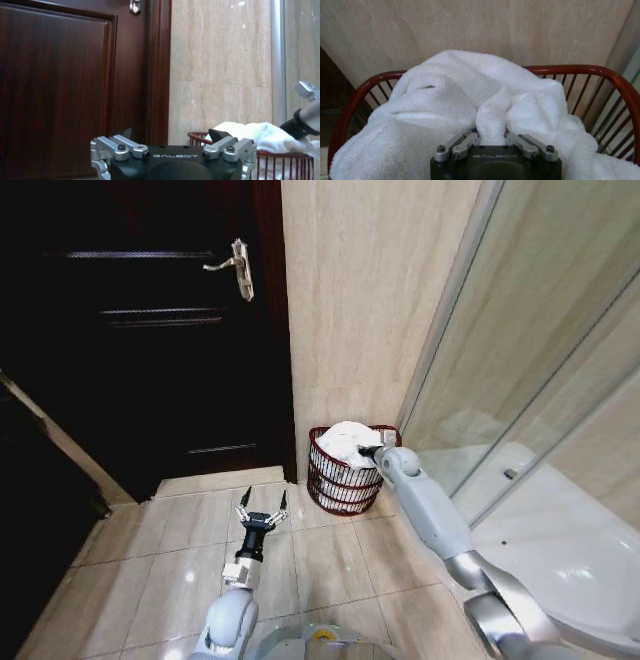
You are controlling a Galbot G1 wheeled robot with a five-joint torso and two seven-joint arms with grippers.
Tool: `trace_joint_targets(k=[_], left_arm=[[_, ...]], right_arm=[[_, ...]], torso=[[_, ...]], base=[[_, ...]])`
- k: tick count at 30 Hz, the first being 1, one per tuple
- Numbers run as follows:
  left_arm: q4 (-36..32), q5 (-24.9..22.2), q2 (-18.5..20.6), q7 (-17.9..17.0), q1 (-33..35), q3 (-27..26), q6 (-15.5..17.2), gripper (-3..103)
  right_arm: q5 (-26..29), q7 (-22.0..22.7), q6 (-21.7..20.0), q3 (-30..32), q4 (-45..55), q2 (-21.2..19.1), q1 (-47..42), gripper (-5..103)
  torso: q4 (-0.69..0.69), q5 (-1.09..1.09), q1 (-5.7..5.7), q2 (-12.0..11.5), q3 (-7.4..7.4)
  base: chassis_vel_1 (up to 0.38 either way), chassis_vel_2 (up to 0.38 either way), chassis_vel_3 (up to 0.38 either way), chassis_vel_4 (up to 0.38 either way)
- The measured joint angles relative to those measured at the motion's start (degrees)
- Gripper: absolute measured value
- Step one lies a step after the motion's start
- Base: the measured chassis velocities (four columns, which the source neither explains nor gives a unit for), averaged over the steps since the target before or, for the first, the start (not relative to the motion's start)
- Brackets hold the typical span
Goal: Discard the used towel into the hamper.
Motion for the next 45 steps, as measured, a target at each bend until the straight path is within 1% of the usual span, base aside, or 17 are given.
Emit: trace_joint_targets(k=[2, 5, 12, 14, 18, 19, 22, 27, 30, 31, 32, 35, 36, 38, 39, 42, 45], left_arm=[[0.1, 0.0, 0.0, 0.0, -0.1, 0.0, 0.0, 100], [0.2, 0.0, -0.1, 0.1, -0.2, 0.2, 0.0, 100], [0.2, -0.1, -0.3, -0.2, 0.2, 0.3, -0.4, 100], [0.2, -0.2, -0.2, -0.2, 0.2, 0.2, -0.5, 100], [-0.2, -0.2, -0.2, -0.4, 0.2, 0.2, -0.5, 100], [-0.2, -0.2, -0.2, -0.4, 0.2, 0.2, -0.5, 100], [-0.7, -0.2, -0.5, -1.4, -0.1, 0.3, 0.1, 100], [-0.8, -0.6, -0.6, -2.3, -1.2, 0.3, 1.0, 100], [-0.8, -1.0, -0.7, -2.5, -2.4, 0.7, 1.9, 100], [-0.8, -1.4, -0.7, -2.5, -2.7, 0.9, 2.4, 100], [-0.8, -1.4, -0.7, -2.5, -2.7, 0.9, 2.4, 100], [-0.5, -1.8, -0.7, -2.1, -3.1, 1.3, 2.8, 100], [-0.5, -1.8, -0.7, -2.1, -3.1, 1.3, 2.8, 100], [-0.9, -2.7, -0.5, -1.6, -2.9, 1.2, 2.8, 100], [-0.9, -2.7, -0.5, -1.6, -2.9, 1.2, 2.8, 100], [-0.9, -4.0, -0.4, -1.5, -2.8, 1.0, 3.1, 100], [-0.5, -4.2, -0.4, -1.4, -3.0, 0.9, 3.3, 100]], right_arm=[[-0.3, -0.3, 0.1, 0.2, 0.0, -0.1, 0.0, 15], [-2.3, -0.9, 3.7, 1.1, 1.1, -0.4, -0.4, 18], [-7.4, 1.4, 11.9, 2.5, 12.8, -4.0, -3.3, 50], [-7.9, 2.1, 12.8, 3.0, 15.5, -4.8, -4.2, 50], [-8.4, 4.8, 14.9, 4.8, 23.2, -6.7, -7.0, 67], [-8.4, 4.8, 14.9, 4.8, 23.2, -6.7, -7.0, 67], [-8.5, 5.2, 20.3, 8.5, 31.0, -7.7, -12.7, 83], [-11.7, 5.2, 25.7, 11.7, 38.1, -7.6, -21.6, 98], [-19.2, 5.7, 29.9, 15.2, 43.1, -5.2, -31.9, 99], [-22.5, 6.1, 31.4, 16.6, 44.6, -3.0, -36.6, 100], [-22.5, 6.1, 31.4, 16.6, 44.6, -3.0, -36.6, 100], [-30.3, 6.0, 35.8, 18.6, 47.1, 4.2, -47.9, 100], [-30.3, 6.0, 35.8, 18.6, 47.1, 4.2, -47.9, 100], [-36.2, 5.4, 42.0, 19.1, 47.8, 9.1, -54.5, 100], [-36.2, 5.4, 42.0, 19.1, 47.8, 9.1, -54.5, 100], [-41.1, 5.4, 47.9, 19.0, 48.0, 12.3, -60.4, 100], [-41.1, 5.7, 49.5, 18.4, 48.0, 12.2, -62.9, 100]], torso=[[0.00, 0.00, 0.00, 0.0, 0.00], [-0.01, 0.02, 0.00, 0.0, 0.02], [-0.01, 0.01, 0.01, 0.0, 0.01], [-0.02, 0.00, 0.00, 0.0, 0.01], [-0.01, 0.01, 0.01, 0.0, 0.01], [-0.01, 0.01, 0.01, 0.0, 0.01], [0.00, 0.00, 0.00, 0.0, 0.00], [-0.01, 0.00, 0.00, 0.0, 0.00], [-0.01, 0.01, 0.00, 0.0, -0.01], [0.00, -0.01, 0.00, 0.0, -0.01], [0.00, -0.01, 0.00, 0.0, -0.01], [-0.01, -0.01, -0.01, 0.0, -0.01], [-0.01, -0.01, -0.01, 0.0, -0.01], [-0.01, 0.00, -0.01, 0.0, -0.01], [-0.01, 0.00, -0.01, 0.0, -0.01], [0.00, -0.02, -0.01, 0.0, -0.01], [0.00, -0.01, -0.01, 0.0, 0.00]], base=[[0.000, 0.000, 0.000, 0.000], [0.000, 0.000, 0.000, 0.000], [0.000, 0.000, 0.000, 0.000], [0.000, 0.000, 0.000, 0.000], [0.000, 0.000, 0.000, 0.000], [0.000, 0.000, 0.000, 0.000], [0.000, 0.000, 0.000, 0.000], [0.000, 0.000, 0.000, 0.000], [0.000, 0.000, 0.000, 0.000], [0.000, 0.000, 0.000, 0.000], [0.000, 0.000, 0.000, 0.000], [0.000, 0.000, 0.000, 0.000], [0.000, 0.000, 0.000, 0.000], [0.000, 0.000, 0.000, 0.000], [0.000, 0.000, 0.000, 0.000], [0.000, 0.000, 0.000, 0.000], [0.000, 0.000, 0.000, 0.000]])
